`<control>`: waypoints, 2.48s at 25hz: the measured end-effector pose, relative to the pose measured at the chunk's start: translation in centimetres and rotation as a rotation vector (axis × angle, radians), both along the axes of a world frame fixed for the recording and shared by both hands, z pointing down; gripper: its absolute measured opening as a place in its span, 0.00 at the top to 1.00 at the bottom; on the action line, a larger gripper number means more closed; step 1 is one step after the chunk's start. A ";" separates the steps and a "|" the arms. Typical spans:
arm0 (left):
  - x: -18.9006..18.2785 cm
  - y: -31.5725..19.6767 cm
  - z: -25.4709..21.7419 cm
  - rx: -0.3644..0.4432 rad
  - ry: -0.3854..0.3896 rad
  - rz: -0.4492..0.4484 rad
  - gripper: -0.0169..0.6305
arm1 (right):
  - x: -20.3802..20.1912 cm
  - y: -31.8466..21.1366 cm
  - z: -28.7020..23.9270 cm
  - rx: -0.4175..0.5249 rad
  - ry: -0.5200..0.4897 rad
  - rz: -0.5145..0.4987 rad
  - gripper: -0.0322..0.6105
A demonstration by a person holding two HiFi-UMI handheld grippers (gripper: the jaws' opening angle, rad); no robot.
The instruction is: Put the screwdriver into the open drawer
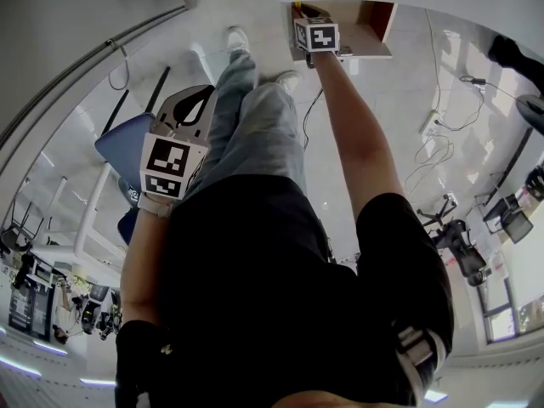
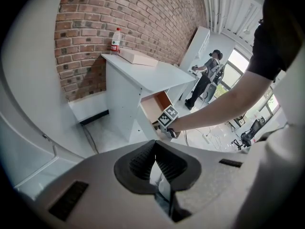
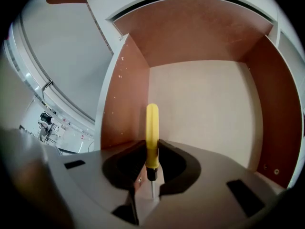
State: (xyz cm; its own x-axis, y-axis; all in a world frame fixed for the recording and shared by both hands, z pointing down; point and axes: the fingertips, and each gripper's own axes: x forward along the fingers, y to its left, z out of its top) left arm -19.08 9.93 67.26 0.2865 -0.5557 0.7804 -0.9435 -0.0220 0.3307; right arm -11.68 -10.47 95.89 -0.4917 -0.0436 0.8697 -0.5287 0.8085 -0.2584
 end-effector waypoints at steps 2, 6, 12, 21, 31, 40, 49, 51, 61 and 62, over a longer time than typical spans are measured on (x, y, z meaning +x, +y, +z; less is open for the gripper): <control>0.1 0.1 0.2 -0.004 0.002 0.001 0.97 | 0.0 0.0 0.5 -0.002 0.012 -0.006 0.82; 0.2 0.3 0.3 -0.013 0.002 0.003 0.97 | 0.5 0.2 1.1 -0.020 0.049 0.002 0.81; 0.4 0.0 0.4 -0.012 0.002 0.005 0.97 | 0.4 0.1 1.5 -0.036 0.057 0.014 0.81; 1.1 -0.5 0.3 -0.008 0.001 0.013 0.97 | 0.5 -0.1 -0.1 -0.013 0.019 0.019 0.79; 2.3 -2.7 -1.6 0.035 -0.005 0.031 0.97 | 1.1 0.1 -6.4 0.063 -0.077 0.014 0.92; 2.9 -3.9 -4.7 0.078 -0.027 0.036 0.97 | 2.2 1.3 -15.4 0.097 -0.153 0.051 0.93; 3.5 -5.8 -7.4 0.136 -0.054 0.039 0.97 | 4.4 1.8 -24.0 0.174 -0.248 0.073 0.93; 3.4 -6.0 -8.4 0.156 -0.053 0.035 0.97 | 4.8 2.1 -26.4 0.187 -0.270 0.076 0.93; 4.0 -8.2 -12.5 0.262 0.016 -0.019 0.97 | 7.4 2.9 -37.6 0.250 -0.386 0.087 0.93; 4.4 -8.6 -12.9 0.271 0.019 -0.010 0.97 | 7.9 2.7 -38.7 0.265 -0.391 0.089 0.93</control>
